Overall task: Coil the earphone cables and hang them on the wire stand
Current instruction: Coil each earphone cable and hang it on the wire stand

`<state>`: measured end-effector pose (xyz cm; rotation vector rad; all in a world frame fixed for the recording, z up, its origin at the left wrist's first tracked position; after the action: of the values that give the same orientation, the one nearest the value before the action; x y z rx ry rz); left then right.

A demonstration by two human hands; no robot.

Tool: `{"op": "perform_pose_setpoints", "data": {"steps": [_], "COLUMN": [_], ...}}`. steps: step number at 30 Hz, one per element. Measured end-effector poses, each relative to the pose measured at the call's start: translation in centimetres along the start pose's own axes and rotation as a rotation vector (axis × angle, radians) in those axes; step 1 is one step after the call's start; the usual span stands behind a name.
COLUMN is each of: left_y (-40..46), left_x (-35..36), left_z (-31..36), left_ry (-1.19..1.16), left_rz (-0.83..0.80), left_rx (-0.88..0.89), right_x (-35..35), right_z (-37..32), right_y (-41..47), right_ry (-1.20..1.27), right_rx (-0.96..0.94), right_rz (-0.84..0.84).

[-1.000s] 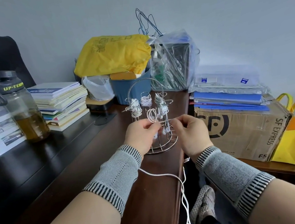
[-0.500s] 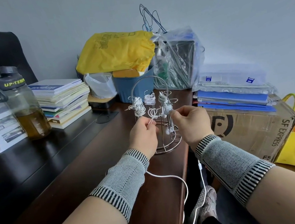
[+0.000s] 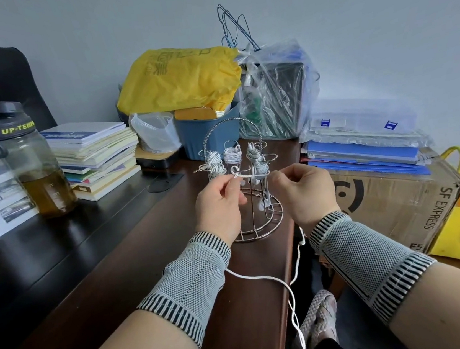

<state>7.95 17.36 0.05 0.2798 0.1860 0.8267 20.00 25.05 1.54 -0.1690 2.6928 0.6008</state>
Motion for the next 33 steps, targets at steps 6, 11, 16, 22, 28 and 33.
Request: {"op": "perform_pose_setpoints", "data": {"steps": [6,11,16,22,28,33], "left_y": [-0.2,0.0,0.0,-0.2,-0.3,-0.4], "left_x": [0.4,0.6,1.0,1.6,1.9,2.2], "left_z": [0.0,-0.1,-0.4,-0.3,0.3,-0.1], "left_ry": [-0.184,-0.273,-0.281,-0.368,-0.579,-0.588], "left_rz": [0.047,0.084,0.199,0.086,-0.01,0.047], "left_rx": [-0.033,-0.079,-0.12,-0.224,-0.407,-0.406], "right_x": [0.0,0.3,-0.4,-0.4,-1.6,-2.5], "right_z": [-0.3,-0.1,0.3,0.7,0.1,-3.8], "right_y": [0.1,0.1,-0.1,-0.3,0.3,1.9], "right_ry": [0.011,-0.017,-0.044,-0.04,-0.183,-0.425], "right_rx": [-0.006,0.007,0.014,0.042,-0.023,-0.261], "right_rz": [-0.009,-0.009,0.028,0.025,0.025,0.013]}}
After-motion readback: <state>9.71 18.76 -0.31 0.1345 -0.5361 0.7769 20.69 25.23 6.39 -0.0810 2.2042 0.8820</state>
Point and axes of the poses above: each hand's wrist, its own y-axis towards the middle knuckle, its own x-axis out of the palm, z = x × y, the point moved 1 cm from there along y, towards the middle knuckle, and after that the axes turned 5 degrees about -y, right-handed, at the moved point
